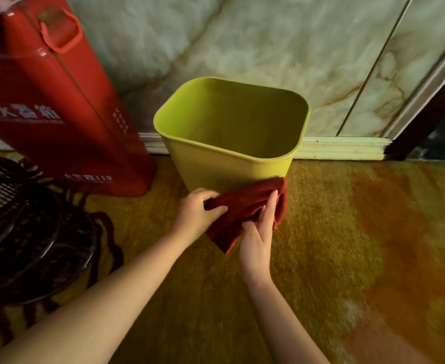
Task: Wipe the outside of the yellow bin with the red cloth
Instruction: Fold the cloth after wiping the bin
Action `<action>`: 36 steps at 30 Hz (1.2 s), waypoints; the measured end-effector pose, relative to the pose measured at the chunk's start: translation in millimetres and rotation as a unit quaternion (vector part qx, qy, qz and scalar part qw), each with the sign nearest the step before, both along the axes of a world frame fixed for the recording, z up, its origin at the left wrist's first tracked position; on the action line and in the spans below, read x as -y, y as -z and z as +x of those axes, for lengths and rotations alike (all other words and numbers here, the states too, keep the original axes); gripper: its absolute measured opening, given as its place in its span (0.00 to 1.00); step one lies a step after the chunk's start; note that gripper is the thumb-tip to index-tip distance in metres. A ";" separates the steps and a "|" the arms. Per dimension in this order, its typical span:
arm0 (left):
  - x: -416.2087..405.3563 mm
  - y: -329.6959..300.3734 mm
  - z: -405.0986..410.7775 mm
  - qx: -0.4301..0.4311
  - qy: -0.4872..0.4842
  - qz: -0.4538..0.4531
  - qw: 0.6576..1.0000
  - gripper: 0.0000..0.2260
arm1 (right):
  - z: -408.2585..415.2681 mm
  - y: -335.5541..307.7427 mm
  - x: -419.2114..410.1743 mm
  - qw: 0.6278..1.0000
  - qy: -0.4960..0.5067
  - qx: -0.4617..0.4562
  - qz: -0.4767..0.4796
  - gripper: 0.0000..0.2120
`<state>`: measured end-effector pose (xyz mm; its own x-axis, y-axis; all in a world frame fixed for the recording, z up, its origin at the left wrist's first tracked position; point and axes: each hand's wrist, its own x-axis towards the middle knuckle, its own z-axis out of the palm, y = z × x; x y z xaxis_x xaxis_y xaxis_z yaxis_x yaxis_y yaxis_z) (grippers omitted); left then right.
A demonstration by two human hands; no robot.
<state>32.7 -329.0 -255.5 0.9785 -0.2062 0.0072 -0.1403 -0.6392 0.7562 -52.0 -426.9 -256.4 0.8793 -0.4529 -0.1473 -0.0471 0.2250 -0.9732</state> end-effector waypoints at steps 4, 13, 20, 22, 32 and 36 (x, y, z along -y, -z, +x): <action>-21.4 -15.2 0.8 -0.140 0.037 -0.119 0.982 0.07 | -5.4 -2.8 -5.0 0.999 -0.017 0.029 0.014 0.37; -92.5 -74.1 -6.0 -0.240 0.145 -0.161 0.946 0.10 | -1.4 -11.1 -29.3 0.987 -0.145 -0.063 -0.040 0.46; -189.4 -111.6 -22.6 -0.257 0.076 -0.254 0.929 0.11 | 39.3 -25.7 -57.2 0.932 -0.357 -0.037 0.052 0.27; -219.7 -121.4 -30.8 -0.249 0.057 -0.267 0.929 0.12 | 53.6 -37.8 -78.3 0.924 -0.382 -0.012 0.022 0.12; -369.2 -155.5 -25.5 -0.211 -0.206 -0.277 0.915 0.11 | 123.2 -115.1 -214.3 0.881 -0.471 -0.034 0.014 0.07; -398.0 -144.7 -4.9 -0.222 -0.255 -0.255 0.906 0.13 | 141.5 -111.8 -250.0 0.886 -0.455 -0.092 -0.012 0.13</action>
